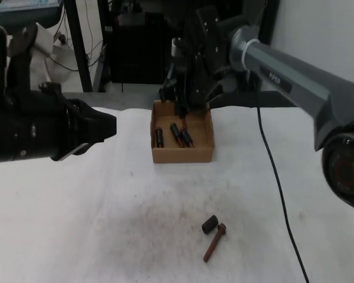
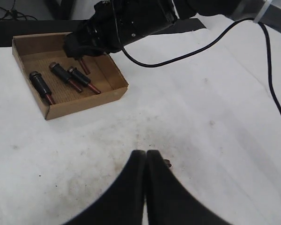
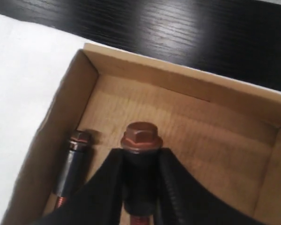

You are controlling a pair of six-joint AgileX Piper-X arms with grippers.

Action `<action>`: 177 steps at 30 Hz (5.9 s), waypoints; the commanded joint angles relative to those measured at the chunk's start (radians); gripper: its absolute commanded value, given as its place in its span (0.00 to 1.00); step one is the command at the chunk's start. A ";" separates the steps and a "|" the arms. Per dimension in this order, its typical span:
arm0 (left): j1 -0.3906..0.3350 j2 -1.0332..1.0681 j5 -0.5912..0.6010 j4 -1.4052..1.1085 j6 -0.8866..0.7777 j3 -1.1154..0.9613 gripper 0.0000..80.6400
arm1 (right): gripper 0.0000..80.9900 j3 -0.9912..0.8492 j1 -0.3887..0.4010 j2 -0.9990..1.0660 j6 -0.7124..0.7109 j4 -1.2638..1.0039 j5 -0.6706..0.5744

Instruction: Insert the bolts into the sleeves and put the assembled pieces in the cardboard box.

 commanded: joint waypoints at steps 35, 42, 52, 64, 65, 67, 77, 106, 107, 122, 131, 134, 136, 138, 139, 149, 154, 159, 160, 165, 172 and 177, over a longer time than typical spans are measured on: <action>-0.517 0.157 -0.110 -0.004 0.006 -0.008 0.00 | 0.00 0.629 -0.058 -0.909 -0.086 0.401 -0.102; -0.629 0.312 -0.146 -0.012 0.010 -0.050 0.00 | 0.00 1.046 -0.098 -1.314 -0.021 0.271 -0.102; -0.703 0.621 -0.190 -0.006 0.051 -0.237 0.14 | 0.00 1.229 -0.102 -1.550 0.027 0.281 -0.112; -0.669 0.871 -0.573 0.259 0.142 -0.536 0.53 | 0.00 1.229 -0.102 -1.550 0.000 0.291 -0.115; -0.667 0.879 -0.572 0.262 0.142 -0.551 0.53 | 0.00 1.229 -0.102 -1.550 -0.011 0.291 -0.115; -0.665 0.890 -0.584 0.263 0.142 -0.570 0.53 | 0.00 1.229 -0.102 -1.550 -0.010 0.291 -0.115; -0.663 0.957 -0.601 0.389 0.123 -0.623 0.53 | 0.00 1.229 -0.102 -1.550 -0.029 0.286 -0.115; -0.603 1.034 -0.587 0.327 0.119 -0.625 0.53 | 0.00 1.229 -0.102 -1.550 -0.029 0.297 -0.119; -0.599 1.036 -0.575 0.327 0.119 -0.625 0.53 | 0.00 1.229 -0.102 -1.550 -0.029 0.295 -0.118; -0.607 1.052 -0.462 0.289 0.119 -0.629 0.53 | 0.00 1.229 -0.102 -1.550 -0.029 0.285 -0.118; -0.613 1.052 -0.442 0.283 0.123 -0.629 0.29 | 0.00 1.229 -0.102 -1.550 -0.029 0.256 -0.118; -0.613 1.052 -0.418 0.264 0.128 -0.629 0.23 | 0.00 1.229 -0.102 -1.550 -0.029 0.256 -0.118; -0.613 1.052 -0.412 0.248 0.128 -0.629 0.23 | 0.00 1.229 -0.102 -1.550 -0.029 0.256 -0.118; -0.613 1.052 -0.412 0.239 0.128 -0.629 0.23 | 0.00 1.229 -0.102 -1.550 -0.029 0.256 -0.118; -0.613 1.052 -0.415 0.238 0.128 -0.629 0.22 | 0.00 1.229 -0.102 -1.550 -0.029 0.256 -0.118; -0.610 1.074 -0.443 0.296 0.205 -0.629 0.15 | 0.00 1.229 -0.102 -1.550 -0.029 0.258 -0.118; -0.610 1.074 -0.443 0.306 0.255 -0.629 0.24 | 0.00 1.229 -0.102 -1.550 -0.029 0.258 -0.118; -0.610 1.074 -0.443 0.300 0.255 -0.629 0.37 | 0.00 1.229 -0.102 -1.550 -0.029 0.258 -0.118; -0.610 1.074 -0.448 0.297 0.255 -0.629 0.35 | 0.00 1.229 -0.102 -1.550 -0.029 0.258 -0.118; -0.610 1.074 -0.451 0.304 0.314 -0.629 0.00 | 0.00 1.229 -0.102 -1.550 -0.029 0.258 -0.118; -0.610 1.070 -0.451 0.313 0.273 -0.635 0.00 | 0.00 1.229 -0.102 -1.550 -0.029 0.258 -0.118; -0.599 1.006 -0.451 0.334 0.260 -0.688 0.00 | 0.00 1.229 -0.102 -1.550 -0.057 0.251 -0.118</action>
